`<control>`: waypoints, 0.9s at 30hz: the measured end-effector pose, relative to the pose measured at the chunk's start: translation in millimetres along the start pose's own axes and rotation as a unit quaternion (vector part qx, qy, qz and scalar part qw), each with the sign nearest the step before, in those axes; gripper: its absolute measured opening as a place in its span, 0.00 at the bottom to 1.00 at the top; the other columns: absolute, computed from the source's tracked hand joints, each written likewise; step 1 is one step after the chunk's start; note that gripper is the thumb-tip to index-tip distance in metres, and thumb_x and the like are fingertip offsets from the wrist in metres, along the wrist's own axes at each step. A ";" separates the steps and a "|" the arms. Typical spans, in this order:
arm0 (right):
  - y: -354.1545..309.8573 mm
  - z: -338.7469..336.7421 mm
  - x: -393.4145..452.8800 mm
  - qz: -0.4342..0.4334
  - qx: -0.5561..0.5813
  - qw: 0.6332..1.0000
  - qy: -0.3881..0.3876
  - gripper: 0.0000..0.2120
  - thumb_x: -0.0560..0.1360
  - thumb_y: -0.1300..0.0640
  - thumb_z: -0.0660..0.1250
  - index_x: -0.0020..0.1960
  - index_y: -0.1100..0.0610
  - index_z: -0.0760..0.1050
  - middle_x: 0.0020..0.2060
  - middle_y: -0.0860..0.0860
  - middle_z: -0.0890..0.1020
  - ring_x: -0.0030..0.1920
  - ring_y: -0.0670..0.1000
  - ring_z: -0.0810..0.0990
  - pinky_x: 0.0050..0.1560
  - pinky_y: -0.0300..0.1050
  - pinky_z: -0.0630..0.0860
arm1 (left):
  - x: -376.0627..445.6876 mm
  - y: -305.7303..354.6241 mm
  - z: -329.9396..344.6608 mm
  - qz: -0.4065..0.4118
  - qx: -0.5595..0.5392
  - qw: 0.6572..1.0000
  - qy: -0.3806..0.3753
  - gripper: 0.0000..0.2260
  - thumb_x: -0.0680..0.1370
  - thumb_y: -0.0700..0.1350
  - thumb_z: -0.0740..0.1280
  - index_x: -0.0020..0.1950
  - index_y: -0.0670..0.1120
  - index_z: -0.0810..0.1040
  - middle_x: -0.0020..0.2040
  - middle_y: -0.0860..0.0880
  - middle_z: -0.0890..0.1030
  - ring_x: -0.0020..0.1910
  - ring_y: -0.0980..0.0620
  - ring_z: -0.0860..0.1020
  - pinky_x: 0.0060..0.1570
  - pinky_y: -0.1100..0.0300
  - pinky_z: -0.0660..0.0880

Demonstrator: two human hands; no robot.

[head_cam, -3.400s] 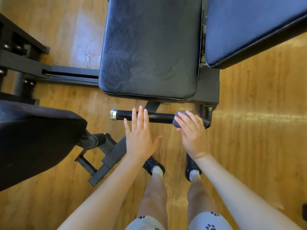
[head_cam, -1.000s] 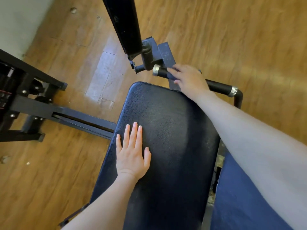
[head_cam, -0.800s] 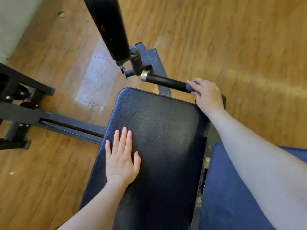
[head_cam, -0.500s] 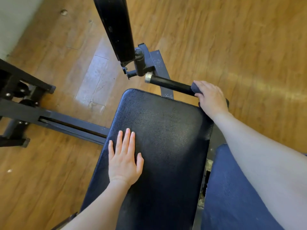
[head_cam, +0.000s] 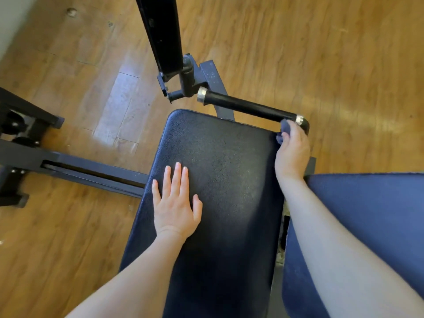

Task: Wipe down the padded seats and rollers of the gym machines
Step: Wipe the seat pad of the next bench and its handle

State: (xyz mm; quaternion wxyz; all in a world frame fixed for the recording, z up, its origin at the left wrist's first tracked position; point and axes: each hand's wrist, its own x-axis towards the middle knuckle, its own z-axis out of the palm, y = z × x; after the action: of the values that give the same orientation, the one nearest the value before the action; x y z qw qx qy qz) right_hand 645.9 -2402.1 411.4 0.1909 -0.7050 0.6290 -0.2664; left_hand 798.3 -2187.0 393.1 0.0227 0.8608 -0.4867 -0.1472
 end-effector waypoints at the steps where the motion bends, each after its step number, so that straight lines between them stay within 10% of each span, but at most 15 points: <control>1: 1.0 -1.5 -14.3 -0.020 -0.008 1.000 0.012 0.16 0.76 0.69 0.59 0.63 0.65 0.72 0.57 0.59 0.77 0.59 0.57 0.74 0.59 0.38 0.63 | 0.1 0.6 -0.8 -0.001 0.000 1.000 -0.003 0.30 0.75 0.54 0.49 0.75 0.43 0.61 0.76 0.45 0.61 0.75 0.43 0.56 0.72 0.42 0.49; 11: -7.6 -20.8 -130.2 -0.170 -0.127 0.976 -0.052 0.16 0.67 0.63 0.67 0.54 0.64 0.78 0.49 0.57 0.82 0.49 0.59 0.81 0.49 0.51 0.76 | -1.7 3.1 -7.9 0.007 -0.005 1.000 -0.009 0.29 0.80 0.55 0.50 0.78 0.47 0.46 0.78 0.49 0.44 0.76 0.48 0.40 0.73 0.46 0.37; 17: -0.4 -34.5 -108.0 -0.129 -0.193 0.954 -0.191 0.25 0.76 0.50 0.65 0.71 0.54 0.66 0.71 0.53 0.66 0.71 0.55 0.63 0.71 0.56 0.53 | -3.2 -0.5 -7.1 0.021 -0.009 1.000 0.000 0.28 0.81 0.54 0.49 0.78 0.47 0.46 0.78 0.48 0.44 0.76 0.48 0.40 0.72 0.47 0.37; 27: -3.7 -47.8 -257.9 -0.086 -0.139 0.981 -0.102 0.27 0.60 0.65 0.79 0.58 0.61 0.77 0.55 0.56 0.81 0.56 0.59 0.79 0.55 0.53 0.75 | -89.0 -15.5 -8.8 0.058 0.019 0.996 -0.064 0.28 0.82 0.54 0.47 0.78 0.46 0.42 0.78 0.47 0.41 0.76 0.47 0.39 0.71 0.44 0.36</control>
State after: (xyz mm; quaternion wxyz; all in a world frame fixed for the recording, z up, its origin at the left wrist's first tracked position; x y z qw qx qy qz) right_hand 602.1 -2143.5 416.2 0.1305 -0.7993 0.5743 -0.1190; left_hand 770.7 -2104.6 419.3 -0.0164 0.8205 -0.5386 -0.1908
